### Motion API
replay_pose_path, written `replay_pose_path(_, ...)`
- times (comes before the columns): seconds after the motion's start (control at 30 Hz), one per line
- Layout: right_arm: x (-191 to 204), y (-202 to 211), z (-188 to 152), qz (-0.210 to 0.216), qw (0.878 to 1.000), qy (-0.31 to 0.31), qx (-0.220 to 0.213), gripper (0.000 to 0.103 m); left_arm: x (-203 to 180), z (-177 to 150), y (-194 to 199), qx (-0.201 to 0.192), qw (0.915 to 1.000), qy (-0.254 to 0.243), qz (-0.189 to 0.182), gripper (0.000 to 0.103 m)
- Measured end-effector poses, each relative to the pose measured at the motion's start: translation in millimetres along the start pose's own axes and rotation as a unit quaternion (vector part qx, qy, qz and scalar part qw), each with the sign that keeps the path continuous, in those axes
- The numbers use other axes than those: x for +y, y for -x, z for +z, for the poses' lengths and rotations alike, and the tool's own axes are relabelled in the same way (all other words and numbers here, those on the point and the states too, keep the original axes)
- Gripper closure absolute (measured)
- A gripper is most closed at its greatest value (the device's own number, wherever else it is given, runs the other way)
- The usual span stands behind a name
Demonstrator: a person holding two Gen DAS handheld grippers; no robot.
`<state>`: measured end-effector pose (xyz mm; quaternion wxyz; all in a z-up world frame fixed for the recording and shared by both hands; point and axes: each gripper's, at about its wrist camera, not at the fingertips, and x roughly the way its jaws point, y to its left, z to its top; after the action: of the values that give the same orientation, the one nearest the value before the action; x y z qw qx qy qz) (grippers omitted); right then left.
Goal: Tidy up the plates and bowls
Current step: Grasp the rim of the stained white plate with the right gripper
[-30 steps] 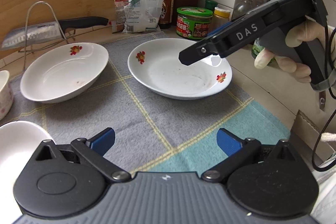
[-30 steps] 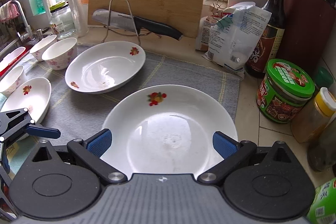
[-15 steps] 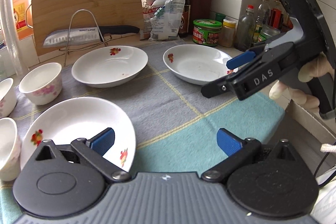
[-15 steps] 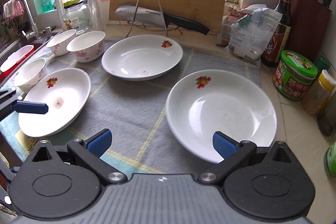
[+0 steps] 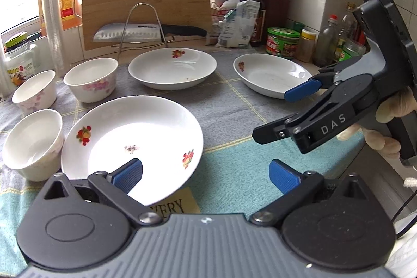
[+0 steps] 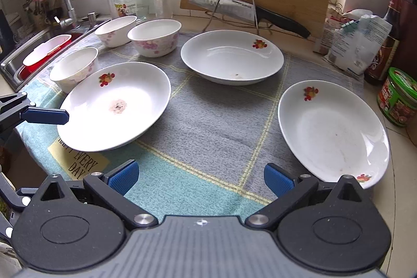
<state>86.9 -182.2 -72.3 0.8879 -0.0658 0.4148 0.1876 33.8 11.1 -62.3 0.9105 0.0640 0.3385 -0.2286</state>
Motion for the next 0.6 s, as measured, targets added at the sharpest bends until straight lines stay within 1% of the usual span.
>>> replay_pose_path(0.07, 1.3, -2.5, -0.6, 0.012, 1.000, 0.009, -0.004, 0.000, 0.2, -2.9, 2.0, 0.002, 0.9999, 0.006, 0.011, 0.001)
replay_pose_path(0.23, 0.5, -9.7, -7.2, 0.038, 0.999, 0.023, -0.006, 0.000, -0.7, -6.1, 3.1, 0.019, 0.9978, 0.024, 0.059, 0.001)
replay_pose_path(0.43, -4.7, -20.8, -8.0, 0.079, 0.997, 0.008, -0.002, 0.000, 2.4, -16.4, 10.8, 0.035, 0.9930, 0.026, 0.109, 0.001)
replay_pose_path(0.5, -2.1, -24.0, -5.6, 0.082, 0.997, 0.008, 0.002, 0.000, 8.2, -20.9, 10.7, 0.042, 0.9917, 0.026, 0.118, 0.001)
replay_pose_path(0.6, 1.7, -23.6, -2.1, 0.092, 0.996, 0.006, -0.001, 0.000, 21.3, -27.4, 8.1, 0.045, 0.9913, 0.029, 0.121, 0.001)
